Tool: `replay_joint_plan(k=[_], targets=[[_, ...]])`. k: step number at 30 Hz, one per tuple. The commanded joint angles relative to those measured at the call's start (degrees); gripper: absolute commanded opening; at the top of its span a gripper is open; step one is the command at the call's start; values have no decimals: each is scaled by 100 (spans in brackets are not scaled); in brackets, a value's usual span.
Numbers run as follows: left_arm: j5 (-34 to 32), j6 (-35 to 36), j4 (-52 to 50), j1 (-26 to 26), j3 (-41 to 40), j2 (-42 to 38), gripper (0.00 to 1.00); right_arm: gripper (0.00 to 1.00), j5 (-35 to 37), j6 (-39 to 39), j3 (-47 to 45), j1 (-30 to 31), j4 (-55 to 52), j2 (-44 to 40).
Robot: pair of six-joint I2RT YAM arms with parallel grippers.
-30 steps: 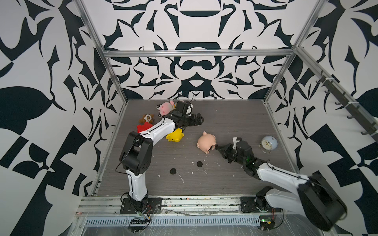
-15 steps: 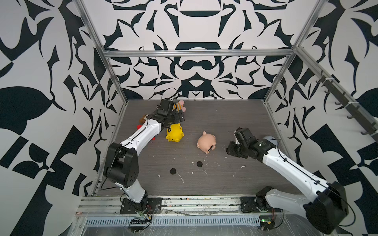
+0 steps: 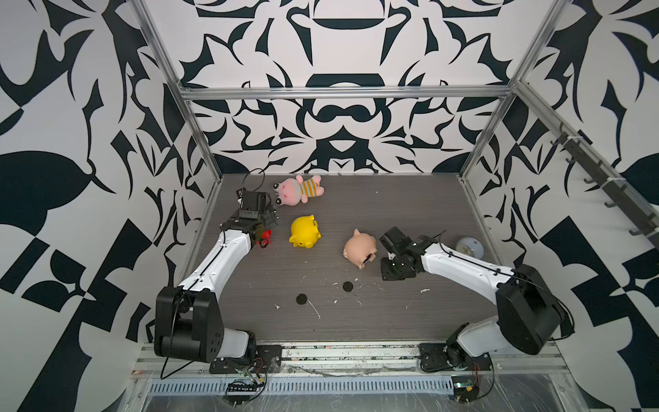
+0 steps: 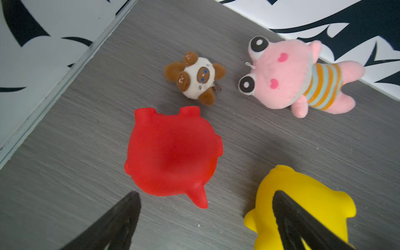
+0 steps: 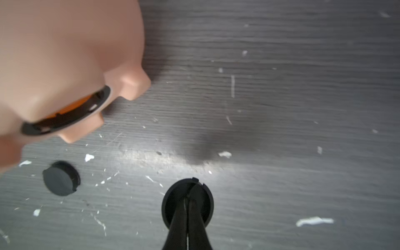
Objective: Open piggy banks
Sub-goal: Place the lid at the center of the board, then reset both arms
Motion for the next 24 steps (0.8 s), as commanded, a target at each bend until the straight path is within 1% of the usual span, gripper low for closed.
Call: replay_joint_plan(k=[1, 6, 9, 11, 14, 17, 19, 20, 22, 24], targets=[[-180, -53, 125, 154, -159, -205, 99, 6, 248, 64, -73, 65, 333, 86], [-217, -43, 239, 363, -318, -343, 99, 12, 177, 35, -39, 53, 369, -147], [-317, -34, 341, 443, -407, -375, 99, 22, 163, -18, 99, 0, 270, -382], [-427, -43, 336, 484, -418, -377, 99, 28, 173, -119, 191, -118, 194, -562], [-691, 148, 588, 507, -579, -372, 99, 33, 218, -351, 247, -544, 208, -849], [-1082, 414, 1125, 501, -928, -375, 99, 36, 518, -663, 261, -1088, 438, -957], [-1395, 682, 1609, 508, -1202, -359, 99, 37, 848, -900, 213, -1488, 768, -917], [-1553, 767, 1801, 504, -1307, -345, 99, 37, 1128, -1059, 164, -1654, 973, -896], [-1660, 1076, 2310, 508, -1525, -283, 99, 38, 1571, -1437, -52, -1980, 1693, -860], [-1737, 1301, 2662, 508, -1659, -156, 99, 39, 2086, -1852, -407, -2165, 2564, -841]])
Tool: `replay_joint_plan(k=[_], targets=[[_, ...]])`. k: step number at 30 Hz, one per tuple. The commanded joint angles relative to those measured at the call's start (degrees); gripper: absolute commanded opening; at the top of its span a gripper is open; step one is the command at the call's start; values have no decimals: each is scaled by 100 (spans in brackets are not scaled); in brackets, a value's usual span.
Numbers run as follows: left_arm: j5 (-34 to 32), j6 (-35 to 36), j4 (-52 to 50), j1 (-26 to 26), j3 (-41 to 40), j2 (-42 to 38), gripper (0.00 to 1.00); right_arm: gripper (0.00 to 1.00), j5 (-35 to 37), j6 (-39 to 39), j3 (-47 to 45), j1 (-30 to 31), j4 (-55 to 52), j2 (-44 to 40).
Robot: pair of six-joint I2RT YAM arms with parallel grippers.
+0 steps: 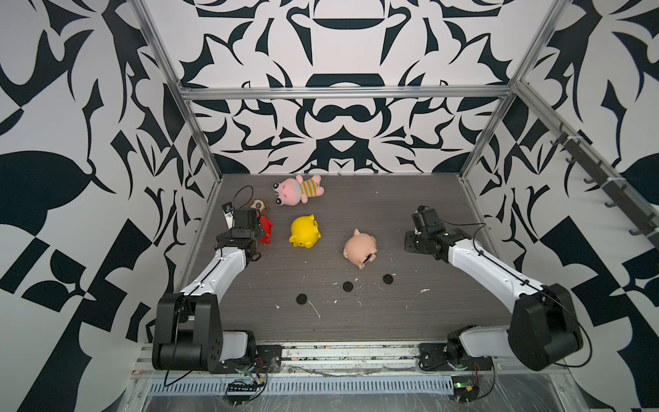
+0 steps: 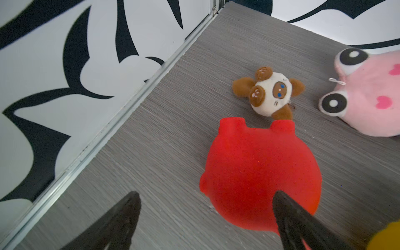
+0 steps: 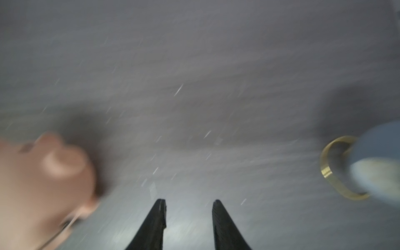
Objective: Open piggy banks
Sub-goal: Reset both arms
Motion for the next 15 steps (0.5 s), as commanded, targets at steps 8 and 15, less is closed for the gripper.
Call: replay_joint_plan(k=[8, 15], targets=[[135, 1387, 2655, 22, -974, 445, 99, 38, 1177, -1682, -1379, -692, 3831, 596], [750, 1512, 4111, 257, -1549, 623, 99, 38, 542, -1932, -2774, -967, 6883, 854]])
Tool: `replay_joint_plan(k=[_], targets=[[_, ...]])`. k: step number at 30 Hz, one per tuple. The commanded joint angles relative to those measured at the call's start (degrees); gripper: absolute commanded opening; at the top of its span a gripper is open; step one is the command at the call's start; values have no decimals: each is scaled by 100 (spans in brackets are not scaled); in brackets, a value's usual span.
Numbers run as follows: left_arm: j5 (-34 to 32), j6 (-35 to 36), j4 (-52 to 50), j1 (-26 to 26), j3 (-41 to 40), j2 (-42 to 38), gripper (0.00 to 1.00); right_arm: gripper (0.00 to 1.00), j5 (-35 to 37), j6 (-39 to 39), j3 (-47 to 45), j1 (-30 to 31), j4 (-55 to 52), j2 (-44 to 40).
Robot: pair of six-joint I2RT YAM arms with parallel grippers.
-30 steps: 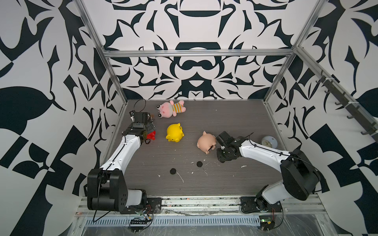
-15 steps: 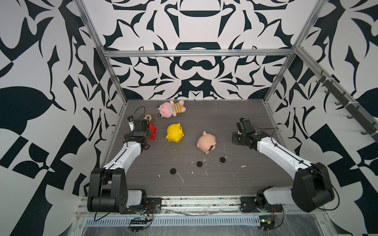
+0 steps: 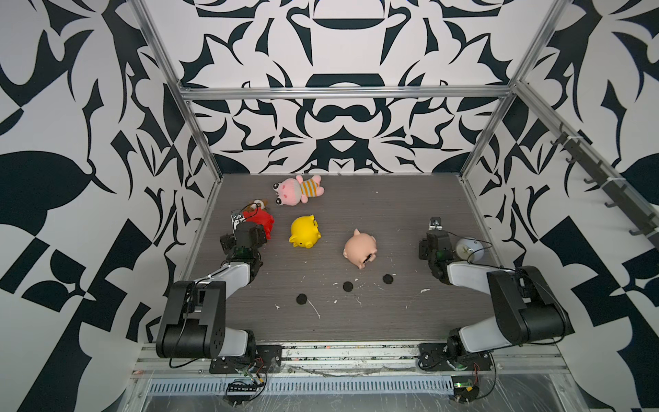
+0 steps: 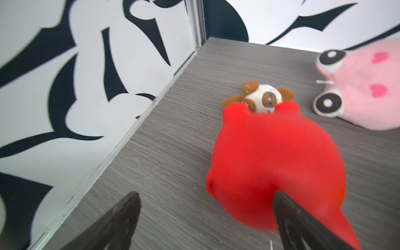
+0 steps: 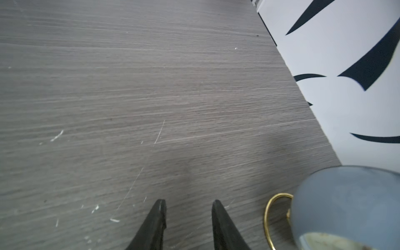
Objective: Open piggy banks
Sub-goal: Reset both arms
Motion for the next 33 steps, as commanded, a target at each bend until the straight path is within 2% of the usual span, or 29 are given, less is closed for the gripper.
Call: replay_joint_plan(k=[1, 4, 6, 10, 13, 15, 16, 17, 18, 33], targets=[[550, 92, 893, 235, -135, 279, 99, 38, -304, -199, -364, -109, 2117, 166], [813, 62, 1801, 369, -473, 566, 99, 39, -492, -292, -663, -126, 2933, 426], [877, -13, 1852, 391, -622, 499, 99, 39, -687, -350, -676, -131, 2782, 330], [895, 36, 2660, 398, -860, 804, 99, 39, -934, -473, -594, -133, 2624, 348], [902, -16, 2337, 396, -791, 703, 99, 39, -821, -423, -444, -134, 2361, 378], [885, 8, 2463, 400, -809, 748, 99, 40, -823, -414, -445, -133, 2348, 365], [880, 2, 2473, 400, -809, 754, 99, 56, -809, -406, -444, -129, 2348, 369], [878, 2, 2444, 397, -810, 745, 99, 90, -799, -398, -441, -133, 2332, 359], [885, -4, 2431, 396, -803, 737, 99, 99, -793, -397, -445, -132, 2337, 352], [875, -7, 2436, 395, -804, 736, 99, 99, -847, -379, -431, -147, 2360, 387]])
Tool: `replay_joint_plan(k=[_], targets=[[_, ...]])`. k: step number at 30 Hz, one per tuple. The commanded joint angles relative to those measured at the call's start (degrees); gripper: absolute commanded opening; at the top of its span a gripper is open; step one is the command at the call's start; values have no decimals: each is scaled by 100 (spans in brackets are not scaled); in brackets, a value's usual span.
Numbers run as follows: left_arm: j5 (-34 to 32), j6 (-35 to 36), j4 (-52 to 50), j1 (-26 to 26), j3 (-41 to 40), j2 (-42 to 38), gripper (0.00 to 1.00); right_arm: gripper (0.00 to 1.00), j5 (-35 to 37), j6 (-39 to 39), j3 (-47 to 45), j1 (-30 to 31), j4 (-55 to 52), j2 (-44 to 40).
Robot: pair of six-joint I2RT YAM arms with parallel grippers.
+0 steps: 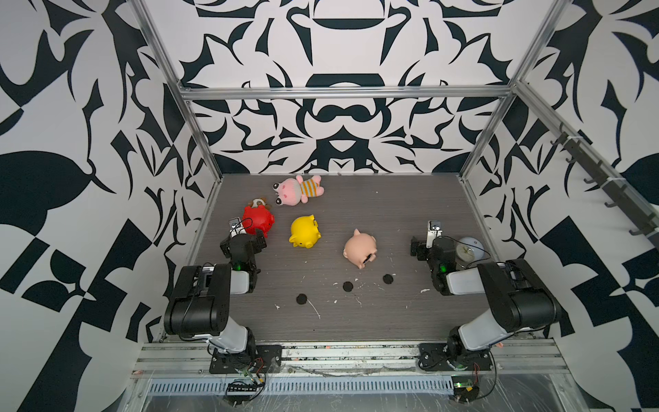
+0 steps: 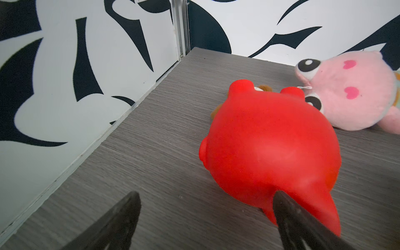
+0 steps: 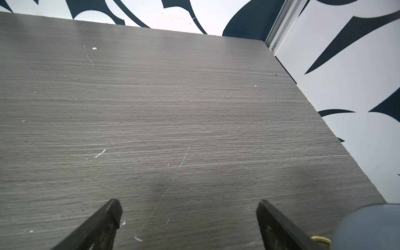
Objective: Open piggy banks
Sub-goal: Reset both arms
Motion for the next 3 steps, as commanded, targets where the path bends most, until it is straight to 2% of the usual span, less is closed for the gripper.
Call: replay_joint_plan(k=[1, 3], targets=[[51, -18, 99, 13, -16, -5, 99, 99, -22, 9, 139, -19, 171, -72], [51, -24, 99, 18, -15, -5, 99, 99, -19, 8, 135, -18, 149, -93]])
